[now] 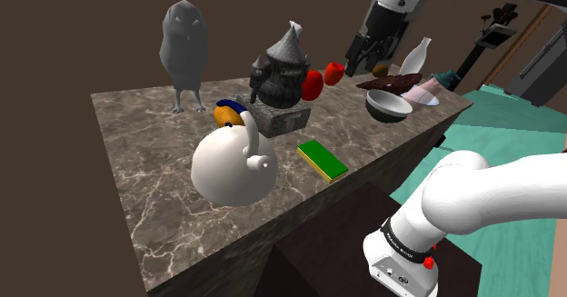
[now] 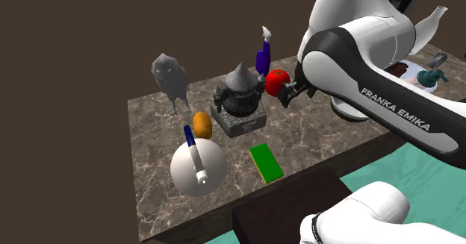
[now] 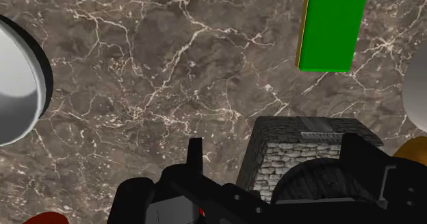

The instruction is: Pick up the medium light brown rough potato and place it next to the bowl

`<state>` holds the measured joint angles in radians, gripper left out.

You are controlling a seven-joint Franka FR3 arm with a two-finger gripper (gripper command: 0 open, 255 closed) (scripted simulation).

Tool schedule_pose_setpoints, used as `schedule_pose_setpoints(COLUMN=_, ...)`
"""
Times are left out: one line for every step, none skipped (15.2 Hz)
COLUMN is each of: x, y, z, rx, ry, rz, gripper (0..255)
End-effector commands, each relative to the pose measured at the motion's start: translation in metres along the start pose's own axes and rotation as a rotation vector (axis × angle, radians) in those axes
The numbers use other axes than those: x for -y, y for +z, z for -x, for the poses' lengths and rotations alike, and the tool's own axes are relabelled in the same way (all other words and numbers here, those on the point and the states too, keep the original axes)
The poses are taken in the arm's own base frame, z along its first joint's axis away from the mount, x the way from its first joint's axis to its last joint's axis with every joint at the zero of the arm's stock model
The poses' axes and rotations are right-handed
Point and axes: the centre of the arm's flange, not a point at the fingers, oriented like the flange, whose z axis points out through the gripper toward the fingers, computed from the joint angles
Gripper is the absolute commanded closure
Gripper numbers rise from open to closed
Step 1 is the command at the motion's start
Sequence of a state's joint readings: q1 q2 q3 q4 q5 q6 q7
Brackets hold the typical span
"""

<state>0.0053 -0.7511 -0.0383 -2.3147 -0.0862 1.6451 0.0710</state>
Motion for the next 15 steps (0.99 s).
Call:
schedule_pose_setpoints(x=0.000, y=0.000, z=0.000, rx=0.000, ry=0.000, rz=0.000, gripper=0)
schedule_pose_setpoints(x=0.015, y=0.002, z=-0.005, rx=0.004, ry=0.005, rz=0.018, gripper=0)
schedule_pose_setpoints(x=0.030, y=0.005, z=-0.010, rx=0.008, ry=0.009, rz=0.035, gripper=0)
schedule_pose_setpoints(x=0.045, y=0.008, z=-0.015, rx=0.013, ry=0.014, rz=0.053, gripper=0)
schedule_pose_setpoints(x=0.059, y=0.011, z=-0.021, rx=0.017, ry=0.018, rz=0.070, gripper=0)
schedule_pose_setpoints(x=0.074, y=0.014, z=-0.026, rx=0.021, ry=0.023, rz=0.088, gripper=0)
schedule_pose_setpoints(x=0.089, y=0.018, z=-0.031, rx=0.025, ry=0.027, rz=0.105, gripper=0)
schedule_pose_setpoints(x=0.103, y=0.022, z=-0.037, rx=0.030, ry=0.032, rz=0.123, gripper=0)
schedule_pose_setpoints(x=0.117, y=0.026, z=-0.042, rx=0.034, ry=0.037, rz=0.140, gripper=0)
schedule_pose_setpoints(x=0.132, y=0.031, z=-0.048, rx=0.038, ry=0.041, rz=0.158, gripper=0)
schedule_pose_setpoints(x=0.146, y=0.036, z=-0.053, rx=0.042, ry=0.046, rz=0.176, gripper=0)
schedule_pose_setpoints(x=0.160, y=0.041, z=-0.059, rx=0.047, ry=0.050, rz=0.193, gripper=0)
schedule_pose_setpoints(x=0.174, y=0.046, z=-0.064, rx=0.051, ry=0.055, rz=0.211, gripper=0)
schedule_pose_setpoints(x=0.188, y=0.052, z=-0.070, rx=0.055, ry=0.060, rz=0.228, gripper=0)
schedule_pose_setpoints(x=0.201, y=0.057, z=-0.076, rx=0.059, ry=0.064, rz=0.246, gripper=0)
